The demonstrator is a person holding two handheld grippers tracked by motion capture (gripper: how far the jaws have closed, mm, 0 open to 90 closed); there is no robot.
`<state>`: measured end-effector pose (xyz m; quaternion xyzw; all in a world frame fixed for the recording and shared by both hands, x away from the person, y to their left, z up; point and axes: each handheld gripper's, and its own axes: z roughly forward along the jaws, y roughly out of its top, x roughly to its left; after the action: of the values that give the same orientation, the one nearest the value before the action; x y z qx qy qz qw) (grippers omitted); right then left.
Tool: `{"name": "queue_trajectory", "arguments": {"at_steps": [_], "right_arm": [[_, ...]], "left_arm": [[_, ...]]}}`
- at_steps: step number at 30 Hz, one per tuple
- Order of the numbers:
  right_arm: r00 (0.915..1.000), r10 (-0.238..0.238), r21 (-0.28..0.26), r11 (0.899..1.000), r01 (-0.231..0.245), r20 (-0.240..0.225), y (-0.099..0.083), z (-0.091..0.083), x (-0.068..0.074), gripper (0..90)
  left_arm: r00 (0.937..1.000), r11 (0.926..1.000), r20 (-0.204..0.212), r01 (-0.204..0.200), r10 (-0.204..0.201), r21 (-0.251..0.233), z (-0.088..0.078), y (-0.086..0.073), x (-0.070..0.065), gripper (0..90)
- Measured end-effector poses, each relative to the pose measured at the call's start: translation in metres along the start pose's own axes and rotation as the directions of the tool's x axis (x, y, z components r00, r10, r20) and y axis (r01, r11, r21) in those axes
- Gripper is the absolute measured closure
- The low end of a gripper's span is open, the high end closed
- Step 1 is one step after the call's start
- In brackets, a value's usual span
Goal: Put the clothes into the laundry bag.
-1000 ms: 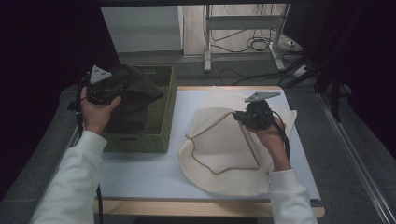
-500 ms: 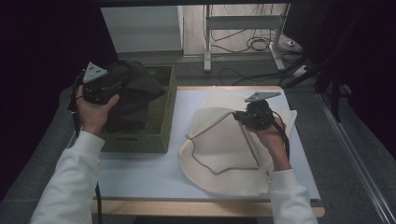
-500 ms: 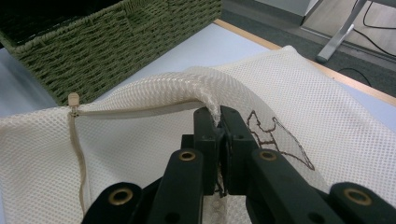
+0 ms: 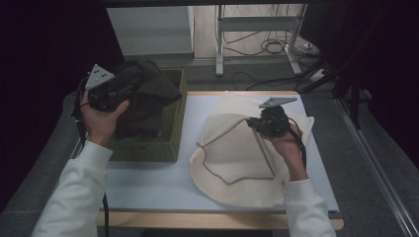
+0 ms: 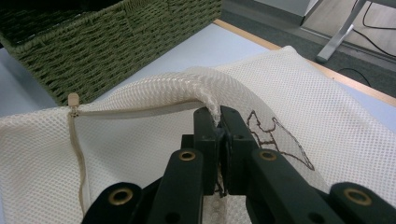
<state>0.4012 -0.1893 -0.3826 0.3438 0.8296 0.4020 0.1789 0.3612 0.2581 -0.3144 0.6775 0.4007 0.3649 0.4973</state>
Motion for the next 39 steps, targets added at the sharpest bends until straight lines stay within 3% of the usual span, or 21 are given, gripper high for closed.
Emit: {"name": "queue_trajectory", "arguments": {"at_steps": [26, 39], "right_arm": [[1.0000, 0.004, 0.013, 1.000, -0.004, -0.006, -0.001, 0.004, 0.001, 86.0], [1.0000, 0.003, 0.016, 1.000, -0.003, -0.005, -0.001, 0.005, 0.000, 86.0]], "left_arm": [[0.9969, 0.9986, 0.079, 0.000, 0.004, -0.053, -0.027, 0.017, -0.021, 72.6], [0.9934, 0.9962, 0.112, -0.014, 0.024, -0.086, -0.040, 0.023, -0.031, 72.6]]}}
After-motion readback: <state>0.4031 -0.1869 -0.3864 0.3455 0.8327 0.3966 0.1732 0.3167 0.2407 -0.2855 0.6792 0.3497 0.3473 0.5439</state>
